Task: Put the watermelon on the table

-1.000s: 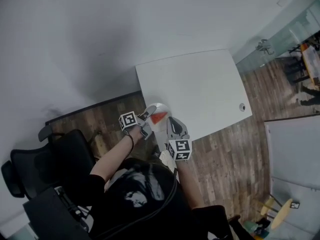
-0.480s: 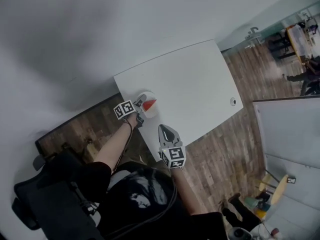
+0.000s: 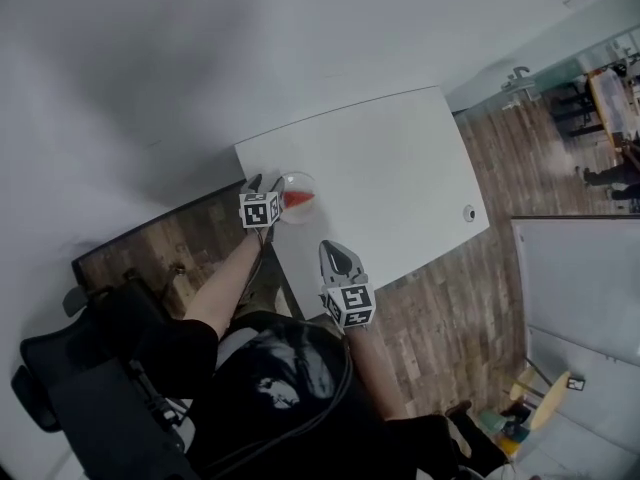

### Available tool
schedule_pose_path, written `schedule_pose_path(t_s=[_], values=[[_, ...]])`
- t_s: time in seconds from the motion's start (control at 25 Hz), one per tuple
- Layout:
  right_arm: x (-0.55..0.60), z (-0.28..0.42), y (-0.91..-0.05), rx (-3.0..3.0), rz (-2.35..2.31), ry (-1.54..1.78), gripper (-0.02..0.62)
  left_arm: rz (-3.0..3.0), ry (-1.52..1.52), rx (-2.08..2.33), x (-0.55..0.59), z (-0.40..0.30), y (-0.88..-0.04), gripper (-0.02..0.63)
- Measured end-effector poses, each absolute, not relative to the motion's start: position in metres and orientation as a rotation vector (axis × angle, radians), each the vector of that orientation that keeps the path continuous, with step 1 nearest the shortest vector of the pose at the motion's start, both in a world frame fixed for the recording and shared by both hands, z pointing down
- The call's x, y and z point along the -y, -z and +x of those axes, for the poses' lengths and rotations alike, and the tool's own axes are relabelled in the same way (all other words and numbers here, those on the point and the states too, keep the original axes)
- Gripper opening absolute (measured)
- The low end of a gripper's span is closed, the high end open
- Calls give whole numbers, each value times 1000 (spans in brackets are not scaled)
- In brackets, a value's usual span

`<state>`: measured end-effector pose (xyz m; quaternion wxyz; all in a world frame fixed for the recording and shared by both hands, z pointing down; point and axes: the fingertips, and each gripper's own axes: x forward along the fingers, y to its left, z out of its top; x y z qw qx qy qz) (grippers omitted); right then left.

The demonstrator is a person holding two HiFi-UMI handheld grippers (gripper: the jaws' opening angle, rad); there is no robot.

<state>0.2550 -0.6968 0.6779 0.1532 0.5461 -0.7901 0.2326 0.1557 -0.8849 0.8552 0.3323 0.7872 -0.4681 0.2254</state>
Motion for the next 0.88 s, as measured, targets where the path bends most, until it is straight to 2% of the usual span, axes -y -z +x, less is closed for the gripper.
schedule_pose_path(t_s=[0.12, 0.16, 0.28, 0.32, 0.56, 0.88], values=[[703, 267, -669, 2266, 1608, -629, 11, 2164, -549, 1229, 869, 150, -817, 248], [704, 272, -667, 2264, 1621, -611, 11, 2220, -534, 1227, 859, 151, -800, 220], [708, 280, -660, 2286, 1658, -576, 11, 2378, -507, 1246, 823, 147, -750, 24], [709, 281, -658, 2299, 1667, -572, 10, 2409, -496, 1251, 811, 144, -734, 6], [707, 274, -645, 2364, 1653, -518, 10, 2414, -459, 1323, 755, 122, -674, 6], [702, 267, -626, 2427, 1618, -455, 9, 2453, -485, 1363, 726, 122, -654, 6]])
